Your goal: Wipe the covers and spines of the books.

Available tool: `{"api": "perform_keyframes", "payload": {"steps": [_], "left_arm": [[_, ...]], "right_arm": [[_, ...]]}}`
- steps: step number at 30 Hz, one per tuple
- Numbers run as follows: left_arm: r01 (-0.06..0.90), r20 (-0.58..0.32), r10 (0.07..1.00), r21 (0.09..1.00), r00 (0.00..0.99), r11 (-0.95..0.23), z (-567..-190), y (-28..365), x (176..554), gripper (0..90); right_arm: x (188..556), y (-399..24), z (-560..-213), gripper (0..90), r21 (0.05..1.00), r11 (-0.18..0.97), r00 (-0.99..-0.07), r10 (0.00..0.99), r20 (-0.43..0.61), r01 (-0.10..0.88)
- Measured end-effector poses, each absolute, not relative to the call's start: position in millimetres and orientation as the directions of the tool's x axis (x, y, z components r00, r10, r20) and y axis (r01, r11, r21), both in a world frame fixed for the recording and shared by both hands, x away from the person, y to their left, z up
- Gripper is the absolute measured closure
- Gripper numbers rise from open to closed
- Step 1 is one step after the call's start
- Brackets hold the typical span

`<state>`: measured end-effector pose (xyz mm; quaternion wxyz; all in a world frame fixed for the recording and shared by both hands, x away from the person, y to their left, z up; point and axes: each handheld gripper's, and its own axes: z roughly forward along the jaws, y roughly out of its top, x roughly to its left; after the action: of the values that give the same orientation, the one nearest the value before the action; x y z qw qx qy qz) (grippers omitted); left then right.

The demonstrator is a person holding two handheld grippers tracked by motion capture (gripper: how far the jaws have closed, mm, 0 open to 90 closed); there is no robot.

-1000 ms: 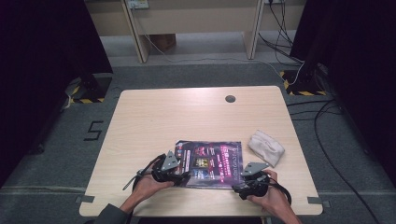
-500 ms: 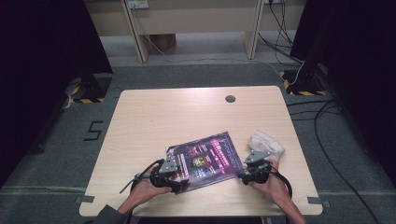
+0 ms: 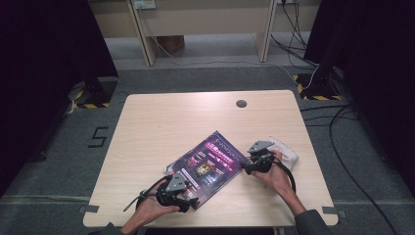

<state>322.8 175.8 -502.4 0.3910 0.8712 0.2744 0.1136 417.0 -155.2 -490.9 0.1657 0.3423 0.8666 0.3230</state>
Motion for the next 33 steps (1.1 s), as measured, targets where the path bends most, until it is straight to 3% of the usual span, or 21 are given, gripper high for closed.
{"api": "perform_keyframes", "payload": {"steps": [7, 16, 25, 33], "left_arm": [[0.387, 0.074, 0.661, 0.761, 0.746, -0.521, -493.7, 195.3, 343.6, 24.6], [0.452, 0.064, 0.738, 0.754, 0.672, -0.476, -497.9, 224.8, 369.5, 21.9], [0.526, -0.022, 0.739, 0.717, 0.674, -0.458, -508.7, 232.4, 378.0, 27.2], [0.528, -0.031, 0.719, 0.702, 0.694, -0.479, -507.0, 225.3, 362.2, 28.6]], "right_arm": [[399.8, -149.1, -491.0, 37.1, 0.691, 0.527, -0.729, 0.685, -0.001, 0.494], [384.1, -140.2, -494.3, 35.1, 0.689, 0.521, -0.748, 0.662, 0.047, 0.504], [383.7, -139.5, -498.1, 34.0, 0.691, 0.499, -0.745, 0.662, 0.085, 0.522], [390.4, -141.5, -503.8, 32.3, 0.683, 0.487, -0.737, 0.667, 0.110, 0.543]]}}
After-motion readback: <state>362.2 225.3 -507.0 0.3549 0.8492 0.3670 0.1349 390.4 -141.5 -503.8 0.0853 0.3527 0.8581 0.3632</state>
